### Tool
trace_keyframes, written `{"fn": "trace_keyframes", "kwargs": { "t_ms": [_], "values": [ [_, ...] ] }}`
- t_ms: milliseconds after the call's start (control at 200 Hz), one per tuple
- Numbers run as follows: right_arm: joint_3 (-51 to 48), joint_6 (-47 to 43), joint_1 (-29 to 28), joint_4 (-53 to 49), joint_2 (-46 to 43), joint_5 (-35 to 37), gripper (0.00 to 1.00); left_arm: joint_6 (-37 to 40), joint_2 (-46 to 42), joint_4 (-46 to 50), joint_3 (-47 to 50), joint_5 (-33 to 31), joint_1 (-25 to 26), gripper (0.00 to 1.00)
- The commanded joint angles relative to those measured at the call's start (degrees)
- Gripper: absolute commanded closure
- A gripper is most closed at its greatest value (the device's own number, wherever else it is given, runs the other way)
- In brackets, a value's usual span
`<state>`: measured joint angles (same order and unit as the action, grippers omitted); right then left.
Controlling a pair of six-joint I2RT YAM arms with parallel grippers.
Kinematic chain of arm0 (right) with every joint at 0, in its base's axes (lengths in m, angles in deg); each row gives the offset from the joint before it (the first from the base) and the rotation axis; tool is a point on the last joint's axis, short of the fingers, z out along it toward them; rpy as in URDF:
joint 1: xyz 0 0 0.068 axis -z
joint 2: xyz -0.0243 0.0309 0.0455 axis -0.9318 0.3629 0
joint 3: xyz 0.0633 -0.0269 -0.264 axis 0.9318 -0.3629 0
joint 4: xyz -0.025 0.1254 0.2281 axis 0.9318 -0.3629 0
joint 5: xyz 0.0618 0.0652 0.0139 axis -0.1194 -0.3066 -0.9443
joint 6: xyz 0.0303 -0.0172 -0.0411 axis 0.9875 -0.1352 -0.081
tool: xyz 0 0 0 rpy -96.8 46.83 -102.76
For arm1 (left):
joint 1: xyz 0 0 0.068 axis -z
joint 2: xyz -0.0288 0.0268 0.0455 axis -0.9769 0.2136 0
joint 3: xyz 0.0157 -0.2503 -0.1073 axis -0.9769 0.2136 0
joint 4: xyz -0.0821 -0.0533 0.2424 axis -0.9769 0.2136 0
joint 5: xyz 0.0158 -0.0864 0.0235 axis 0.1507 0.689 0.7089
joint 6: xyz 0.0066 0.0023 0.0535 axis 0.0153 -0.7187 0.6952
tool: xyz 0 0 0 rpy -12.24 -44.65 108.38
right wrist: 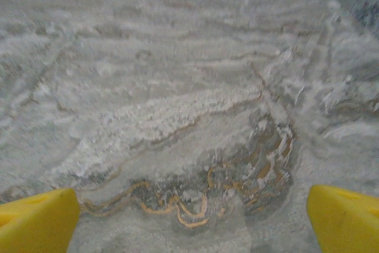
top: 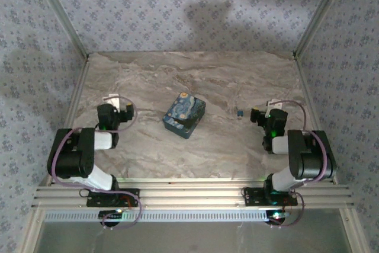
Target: Unlock a padlock with a key
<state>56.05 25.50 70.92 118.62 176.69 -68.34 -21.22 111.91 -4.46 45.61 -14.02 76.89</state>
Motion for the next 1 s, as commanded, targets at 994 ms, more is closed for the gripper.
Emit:
{"fn": "trace_keyframes", "kwargs": {
  "t_ms": [994],
  "values": [
    [4.4,-2.2,-1.2,-0.6,0.2,-1.9,0.0,-1.5,-0.1,0.9,-1.1,2.9,-0.4,0.02]
  ]
}}
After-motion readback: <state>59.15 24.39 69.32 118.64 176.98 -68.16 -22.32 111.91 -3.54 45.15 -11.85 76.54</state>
